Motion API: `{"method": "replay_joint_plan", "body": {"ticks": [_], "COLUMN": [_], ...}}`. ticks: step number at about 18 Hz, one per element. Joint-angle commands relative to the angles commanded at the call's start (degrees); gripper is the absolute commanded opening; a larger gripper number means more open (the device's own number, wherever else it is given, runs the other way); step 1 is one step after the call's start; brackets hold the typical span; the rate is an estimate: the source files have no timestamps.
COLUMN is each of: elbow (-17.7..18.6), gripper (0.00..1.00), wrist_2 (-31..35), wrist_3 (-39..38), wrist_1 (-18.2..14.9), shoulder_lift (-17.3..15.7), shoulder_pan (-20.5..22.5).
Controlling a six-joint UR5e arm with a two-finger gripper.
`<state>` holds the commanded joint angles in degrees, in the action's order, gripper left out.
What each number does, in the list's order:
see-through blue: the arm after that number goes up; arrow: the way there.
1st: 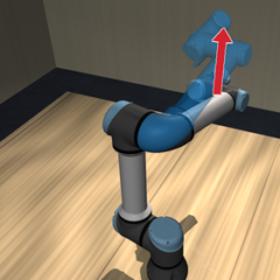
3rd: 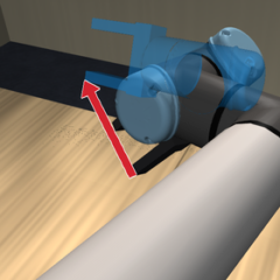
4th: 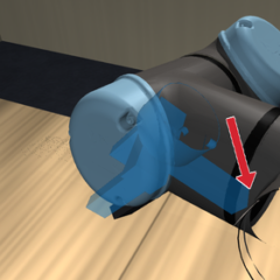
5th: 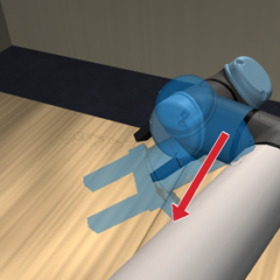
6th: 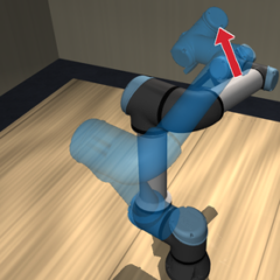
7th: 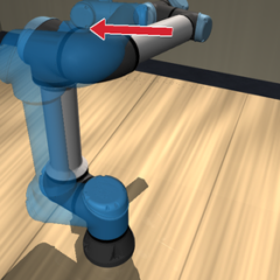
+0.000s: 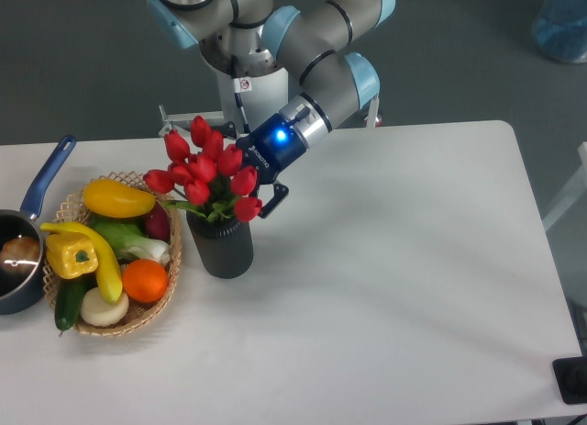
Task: Insert the flowers into the vase
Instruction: 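Tilt the tulips toward the basket and settle them in the vase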
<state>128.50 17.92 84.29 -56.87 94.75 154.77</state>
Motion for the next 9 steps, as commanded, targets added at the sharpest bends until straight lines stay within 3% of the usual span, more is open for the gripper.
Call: {"method": "replay_joint_plan", "body": {"ticks": [9], "elbow": [-0.88], "gripper": [1.00], "wrist_2": [1.76], "wrist_3": [-1.93], "wrist_1": [-3.33], "shoulder_lift": [-4.83], "shoulder_pan": [1.67]}}
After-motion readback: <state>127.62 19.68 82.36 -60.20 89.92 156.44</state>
